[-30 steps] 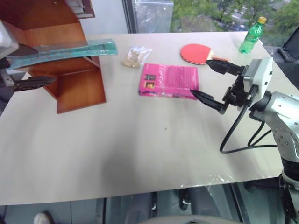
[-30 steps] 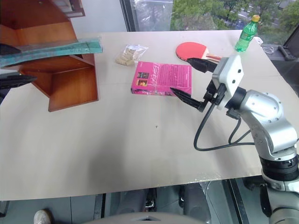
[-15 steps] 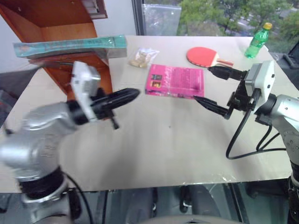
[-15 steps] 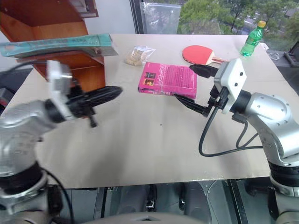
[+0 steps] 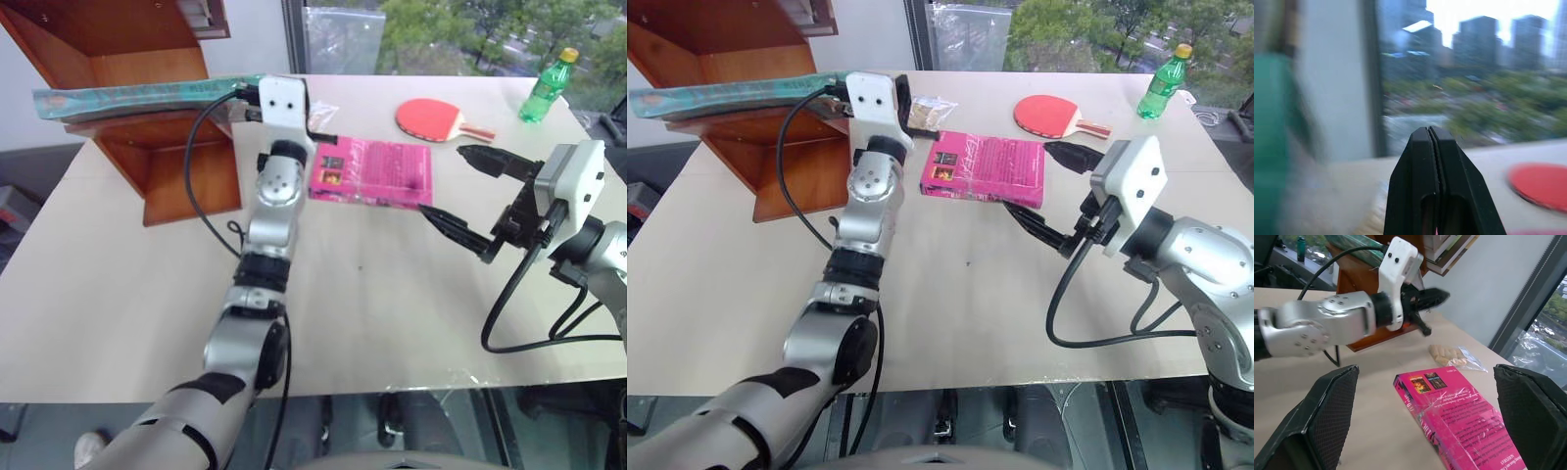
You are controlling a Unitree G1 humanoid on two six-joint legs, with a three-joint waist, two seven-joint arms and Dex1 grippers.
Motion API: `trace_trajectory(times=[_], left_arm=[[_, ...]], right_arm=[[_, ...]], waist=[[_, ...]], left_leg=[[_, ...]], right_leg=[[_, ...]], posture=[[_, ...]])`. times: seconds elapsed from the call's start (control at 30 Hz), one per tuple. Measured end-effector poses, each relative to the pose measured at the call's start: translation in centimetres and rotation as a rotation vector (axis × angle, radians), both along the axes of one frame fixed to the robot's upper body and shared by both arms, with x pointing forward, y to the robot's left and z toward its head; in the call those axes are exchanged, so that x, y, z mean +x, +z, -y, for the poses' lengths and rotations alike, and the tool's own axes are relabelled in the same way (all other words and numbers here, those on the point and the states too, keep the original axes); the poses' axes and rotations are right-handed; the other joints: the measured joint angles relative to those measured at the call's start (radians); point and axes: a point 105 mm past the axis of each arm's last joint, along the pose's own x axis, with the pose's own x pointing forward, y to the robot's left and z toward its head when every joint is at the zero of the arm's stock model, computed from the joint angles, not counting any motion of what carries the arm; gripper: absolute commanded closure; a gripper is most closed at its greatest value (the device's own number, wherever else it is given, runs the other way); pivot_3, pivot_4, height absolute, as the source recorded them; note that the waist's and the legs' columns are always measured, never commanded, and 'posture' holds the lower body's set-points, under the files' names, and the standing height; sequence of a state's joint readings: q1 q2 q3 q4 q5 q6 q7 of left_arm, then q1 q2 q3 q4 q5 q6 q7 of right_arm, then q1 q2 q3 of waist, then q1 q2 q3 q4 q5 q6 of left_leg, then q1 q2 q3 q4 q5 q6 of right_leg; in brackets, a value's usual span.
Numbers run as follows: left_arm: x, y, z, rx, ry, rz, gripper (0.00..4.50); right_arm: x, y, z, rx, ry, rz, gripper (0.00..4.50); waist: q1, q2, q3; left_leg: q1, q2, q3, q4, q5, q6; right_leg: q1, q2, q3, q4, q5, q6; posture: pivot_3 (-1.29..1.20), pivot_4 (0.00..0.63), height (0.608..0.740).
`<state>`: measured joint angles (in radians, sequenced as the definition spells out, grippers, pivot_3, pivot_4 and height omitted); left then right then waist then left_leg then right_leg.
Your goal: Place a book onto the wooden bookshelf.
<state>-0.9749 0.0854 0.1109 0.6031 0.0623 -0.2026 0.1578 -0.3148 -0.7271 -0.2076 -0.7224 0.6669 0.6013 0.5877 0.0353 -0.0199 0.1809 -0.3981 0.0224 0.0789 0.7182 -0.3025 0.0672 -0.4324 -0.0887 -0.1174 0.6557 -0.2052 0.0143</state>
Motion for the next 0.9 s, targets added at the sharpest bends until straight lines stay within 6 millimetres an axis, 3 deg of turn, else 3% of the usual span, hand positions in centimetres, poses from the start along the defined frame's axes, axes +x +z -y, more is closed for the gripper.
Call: trace_trajectory(times=[0.07, 0.27, 0.33, 0.5, 0.53, 0.57, 0.7, 0.83, 0.9], left_arm=[[0.1, -0.1, -1.3, -0.022, 0.077, 0.020, 4.47], [-0.4, -0.8, -2.0, -0.042, 0.093, 0.037, 4.47], [-0.6, -2.2, -1.3, -0.024, 0.011, 0.007, 4.47], [-4.3, -7.9, 3.9, 0.063, -0.546, -0.137, 4.47], [-5.6, -8.6, 4.2, 0.066, -0.637, -0.151, 3.97], [-6.7, -9.2, 4.2, 0.073, -0.717, -0.172, 3.76], [-8.4, -9.4, 2.2, 0.132, -0.789, -0.229, 2.05], [-10.5, -11.1, -3.6, 0.189, -0.740, -0.389, 0.11], [-11.5, -11.3, -6.5, 0.206, -0.703, -0.448, 0.01]], right_arm=[[-0.1, 0.1, 0.0, 0.002, -0.006, 0.002, 0.00], [0.0, 0.0, 0.1, -0.001, -0.010, 0.000, 0.00], [0.0, 0.0, 0.1, -0.001, -0.012, -0.002, 0.00], [1.1, -1.4, 0.5, -0.057, -0.060, -0.030, 0.00], [1.6, -2.2, 0.7, -0.065, -0.081, -0.054, 0.00], [2.6, -3.5, 1.1, -0.058, -0.118, -0.103, 0.00], [3.8, -6.3, 2.1, -0.098, -0.178, -0.168, 0.00], [2.8, -10.1, 4.6, -0.196, -0.220, -0.266, 0.00], [2.3, -11.4, 6.2, -0.218, -0.247, -0.312, 0.00]], waist=[[-0.001, 0.000, 0.000], [-0.021, 0.000, 0.000], [-0.021, 0.000, 0.000], [-0.020, 0.000, 0.000], [-0.025, 0.000, 0.000], [-0.028, 0.001, 0.000], [-0.023, 0.002, -0.001], [-0.023, 0.003, -0.001], [-0.022, 0.003, -0.001]], left_leg=[[-0.001, 0.000, 0.000, 0.000, 0.000, 0.001], [0.000, 0.000, 0.001, -0.001, -0.001, 0.001], [0.000, 0.000, 0.001, -0.001, -0.001, 0.001], [0.000, 0.000, 0.002, 0.000, 0.000, 0.000], [0.001, 0.000, 0.002, 0.000, 0.000, 0.000], [0.002, 0.001, 0.003, 0.000, 0.000, 0.000], [0.003, 0.001, 0.002, 0.000, 0.001, -0.002], [0.003, 0.001, 0.002, 0.000, 0.001, -0.002], [0.003, 0.001, 0.002, 0.000, 0.001, -0.002]], right_leg=[[0.000, 0.000, 0.000, -0.001, 0.000, 0.001], [0.000, 0.000, 0.000, -0.003, 0.001, 0.001], [0.000, 0.000, 0.000, -0.002, 0.001, 0.001], [0.000, -0.001, 0.000, -0.003, 0.001, 0.002], [0.001, -0.001, 0.001, -0.003, 0.001, 0.002], [0.001, 0.000, 0.002, -0.002, 0.000, 0.002], [0.000, 0.001, 0.003, 0.002, 0.000, 0.002], [0.000, 0.001, 0.005, 0.001, 0.000, 0.002], [0.000, 0.000, 0.006, 0.001, 0.000, 0.002]], posture=[[0.00, 0.150, 0.740], [0.00, 0.150, 0.740], [0.00, 0.150, 0.740], [0.00, 0.150, 0.740], [0.00, 0.150, 0.740], [0.00, 0.150, 0.740], [0.00, 0.150, 0.740], [0.00, 0.150, 0.740], [0.00, 0.150, 0.740]])
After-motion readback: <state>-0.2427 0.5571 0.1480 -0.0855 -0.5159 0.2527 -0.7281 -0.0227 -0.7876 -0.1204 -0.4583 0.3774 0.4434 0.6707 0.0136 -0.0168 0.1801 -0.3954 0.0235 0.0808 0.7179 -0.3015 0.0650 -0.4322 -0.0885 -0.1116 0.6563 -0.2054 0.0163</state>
